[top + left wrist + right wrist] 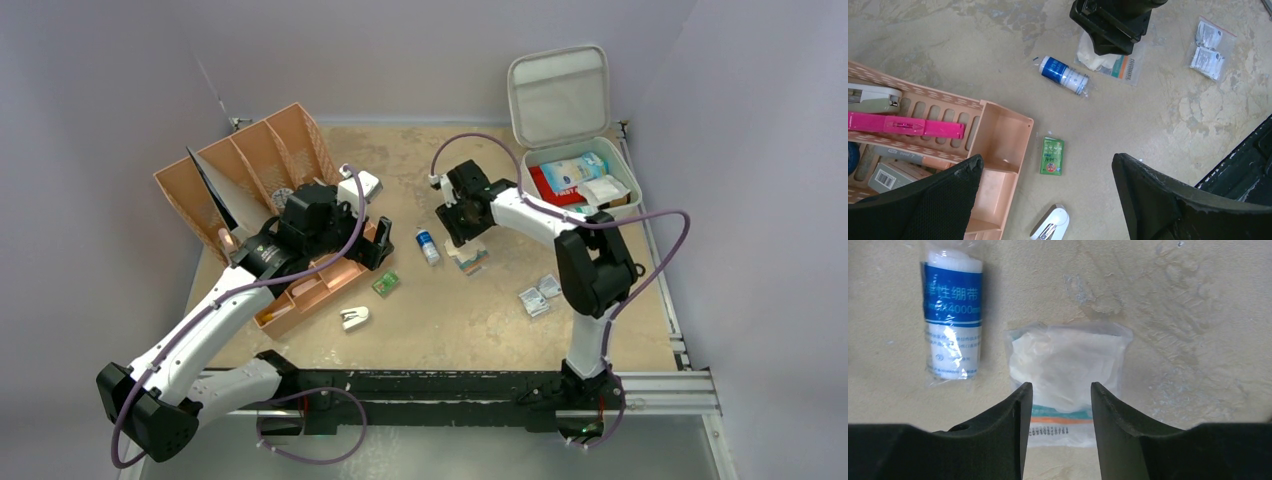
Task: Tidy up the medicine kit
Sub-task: Pick up the medical item at the center of the board.
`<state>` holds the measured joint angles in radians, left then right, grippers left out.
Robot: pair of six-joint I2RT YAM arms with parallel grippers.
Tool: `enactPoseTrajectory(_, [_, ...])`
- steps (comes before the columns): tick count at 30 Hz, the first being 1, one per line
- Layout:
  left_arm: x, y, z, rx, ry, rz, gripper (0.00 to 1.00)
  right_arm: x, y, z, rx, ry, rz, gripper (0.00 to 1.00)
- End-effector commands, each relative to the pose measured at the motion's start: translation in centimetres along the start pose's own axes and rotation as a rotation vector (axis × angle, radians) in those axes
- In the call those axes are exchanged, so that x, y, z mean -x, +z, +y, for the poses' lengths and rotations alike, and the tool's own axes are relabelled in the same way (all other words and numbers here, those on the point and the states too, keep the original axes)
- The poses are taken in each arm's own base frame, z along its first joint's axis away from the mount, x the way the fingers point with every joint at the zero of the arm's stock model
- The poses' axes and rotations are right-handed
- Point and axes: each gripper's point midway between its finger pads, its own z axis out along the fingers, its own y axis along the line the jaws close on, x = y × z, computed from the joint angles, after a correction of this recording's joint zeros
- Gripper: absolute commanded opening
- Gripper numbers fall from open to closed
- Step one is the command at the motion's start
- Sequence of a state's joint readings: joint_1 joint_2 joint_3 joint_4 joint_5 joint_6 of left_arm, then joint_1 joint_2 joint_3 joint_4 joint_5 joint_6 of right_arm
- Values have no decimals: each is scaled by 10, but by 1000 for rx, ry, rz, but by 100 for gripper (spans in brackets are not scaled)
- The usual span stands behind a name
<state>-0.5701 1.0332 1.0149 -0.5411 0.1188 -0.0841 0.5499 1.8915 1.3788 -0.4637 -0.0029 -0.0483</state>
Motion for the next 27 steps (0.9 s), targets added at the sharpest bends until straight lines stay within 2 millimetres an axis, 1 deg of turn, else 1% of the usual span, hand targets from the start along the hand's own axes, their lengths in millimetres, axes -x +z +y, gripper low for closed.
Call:
enactPoseTrajectory(1, [10,-5,-2,-8,23,-43,99,-6,13,-9,-62,-1,27,49])
enactPoseTrajectory(4, [10,-5,-2,-8,22,-43,99,-14,24,-15,-95,-19,67,48])
enactPoseTrajectory(6, [10,-4,-2,-9,23,-43,99,-19,29,-17,-105,-28,90,42])
enactPoseTrajectory(8, [9,-4,-2,-10,23,-40,99,-22,32,-18,-108,-32,99,29])
enactPoseTrajectory(9, [10,-4,-2,-9,23,-40,99,-23,32,-17,-105,-33,101,16])
enactPoseTrajectory(10, [9,-3,-2,-8,23,-39,99,-23,32,-17,-102,-36,100,9])
enactPoseTrajectory(12, [9,-3,-1,-7,24,-38,99,-22,31,-18,-105,-36,95,0])
enactPoseTrajectory(16, [8,-2,-2,-10,21,-28,99,-13,20,-18,-107,-33,70,0])
enactPoseTrajectory(18, [7,-3,-1,-6,22,-31,99,-6,9,-14,-90,-31,53,0])
enactPoseTrajectory(20, [9,-3,0,-1,22,-40,99,-1,-5,-11,-80,11,38,0])
enactPoseTrajectory(24, [8,-4,-1,-5,21,-36,99,25,-40,-24,-155,38,-30,0])
enactPoseTrajectory(27, [8,-3,-1,-5,20,-36,99,37,-67,-50,-284,134,-66,0])
